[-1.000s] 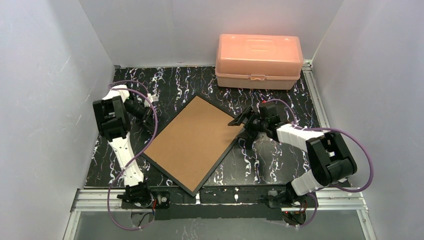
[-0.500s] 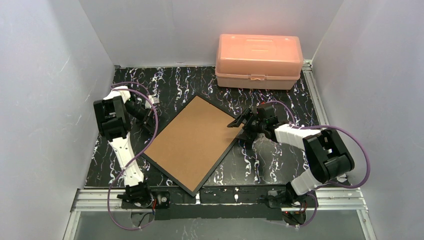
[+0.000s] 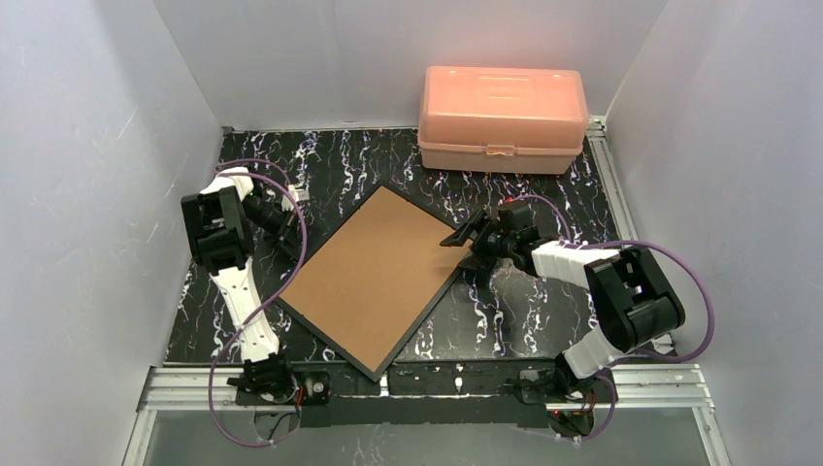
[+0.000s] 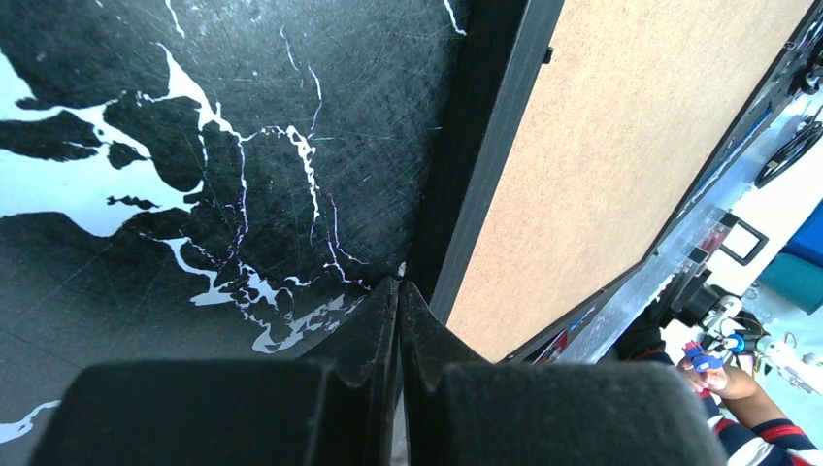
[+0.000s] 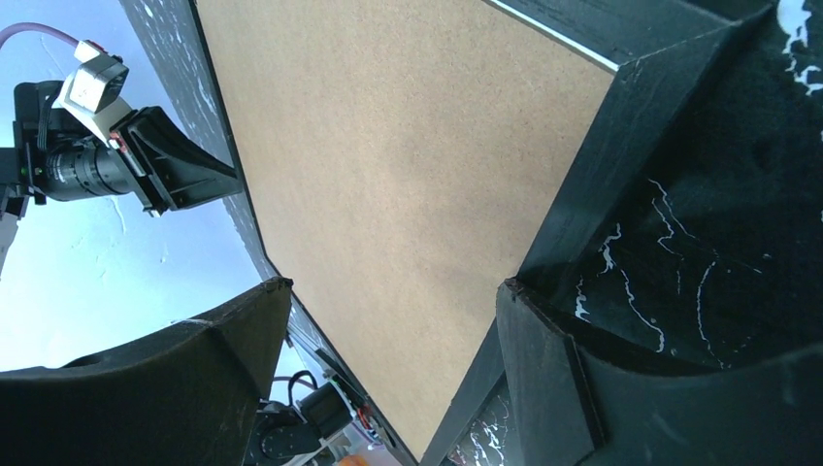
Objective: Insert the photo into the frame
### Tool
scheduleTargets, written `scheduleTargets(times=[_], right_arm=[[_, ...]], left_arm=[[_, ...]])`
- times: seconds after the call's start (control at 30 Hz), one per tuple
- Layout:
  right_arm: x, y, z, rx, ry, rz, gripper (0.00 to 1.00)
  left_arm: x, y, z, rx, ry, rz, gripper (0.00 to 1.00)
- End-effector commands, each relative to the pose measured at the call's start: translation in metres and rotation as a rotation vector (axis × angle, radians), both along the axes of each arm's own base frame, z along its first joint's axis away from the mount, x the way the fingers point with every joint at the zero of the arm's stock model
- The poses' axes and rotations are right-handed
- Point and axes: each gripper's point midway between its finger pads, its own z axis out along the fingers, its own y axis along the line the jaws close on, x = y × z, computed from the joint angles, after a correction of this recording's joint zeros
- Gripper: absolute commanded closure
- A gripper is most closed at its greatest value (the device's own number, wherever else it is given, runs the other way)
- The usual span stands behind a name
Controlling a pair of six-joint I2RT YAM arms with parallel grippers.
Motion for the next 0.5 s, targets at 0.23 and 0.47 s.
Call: scheduleTargets(times=[0.23, 0.47], right_arm=[[-0.012, -0.010, -0.032, -0.074, 0.065, -0.003, 0.16], [-0.015, -0.009, -0.041, -0.093, 0.091, 0.004, 0.18]], left_arm=[[-0.002, 0.002, -0.001, 0.046, -0.036, -0.054, 1.00], [0.000, -0.001, -0.001, 0.042, -0.041, -0.059, 1.00]])
